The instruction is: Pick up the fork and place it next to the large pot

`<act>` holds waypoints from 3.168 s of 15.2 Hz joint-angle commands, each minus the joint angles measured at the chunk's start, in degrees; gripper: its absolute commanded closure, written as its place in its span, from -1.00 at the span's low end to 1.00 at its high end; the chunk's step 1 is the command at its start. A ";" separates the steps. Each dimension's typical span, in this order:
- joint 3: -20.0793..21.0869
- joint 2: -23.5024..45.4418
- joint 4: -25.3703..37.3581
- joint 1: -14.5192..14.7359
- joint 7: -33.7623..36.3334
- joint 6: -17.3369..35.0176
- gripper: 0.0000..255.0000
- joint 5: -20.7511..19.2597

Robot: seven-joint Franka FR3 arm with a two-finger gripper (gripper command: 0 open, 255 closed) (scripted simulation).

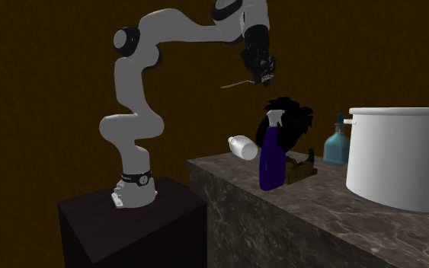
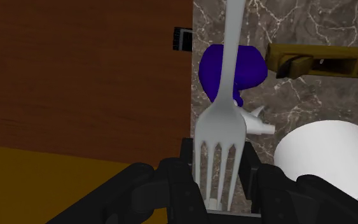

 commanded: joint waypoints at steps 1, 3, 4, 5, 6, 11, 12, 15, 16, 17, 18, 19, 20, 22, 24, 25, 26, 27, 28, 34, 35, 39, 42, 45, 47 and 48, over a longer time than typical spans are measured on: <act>0.48 4.68 3.94 -0.98 -0.01 0.17 1.00 -2.28; 0.77 9.07 8.03 -1.57 -0.07 -0.13 1.00 -4.51; 0.90 11.34 10.25 -1.74 -0.09 -0.41 1.00 -5.69; 1.01 13.66 12.59 -1.83 -0.11 -0.78 1.00 -6.91; 1.09 16.04 15.07 -1.80 -0.13 -1.24 1.00 -8.16; 0.75 28.90 30.08 0.16 -0.86 -5.14 1.00 -14.75; 0.51 31.74 33.83 0.98 -1.22 -6.29 1.00 -16.11; -0.31 37.32 40.90 2.84 -2.11 -8.04 1.00 -18.54; -0.32 36.84 39.38 2.45 -1.92 -6.99 1.00 -18.28; -0.30 36.40 37.93 2.07 -1.73 -5.98 1.00 -18.07; -0.26 36.00 36.55 1.71 -1.54 -5.00 1.00 -17.89; -0.24 35.63 35.22 1.38 -1.35 -4.04 1.00 -17.73; -0.23 35.29 33.94 1.08 -1.17 -3.10 1.00 -17.58; -0.23 34.70 31.53 0.54 -0.81 -1.28 1.00 -17.34; -0.24 34.21 29.29 0.07 -0.45 0.47 1.00 -17.17; -0.25 34.00 28.22 -0.14 -0.28 1.33 1.00 -17.11; -0.26 33.81 27.18 -0.33 -0.10 2.17 1.00 -17.07; -0.28 33.64 26.18 -0.51 0.09 3.00 1.00 -17.04; -0.30 33.49 25.21 -0.68 0.27 3.81 1.00 -17.02; -0.48 33.00 19.94 -1.45 1.42 8.48 1.00 -17.20; -0.52 32.97 19.15 -1.54 1.63 9.22 1.00 -17.27; -0.71 33.03 16.19 -1.84 2.48 12.12 1.00 -17.67; -0.88 33.23 14.18 -1.98 3.16 14.21 1.00 -18.09; -1.08 33.55 12.34 -2.07 3.88 16.24 1.00 -18.61; -1.23 33.83 11.20 -2.10 4.39 17.56 1.00 -19.00; -1.31 33.99 10.65 -2.10 4.64 18.21 1.00 -19.21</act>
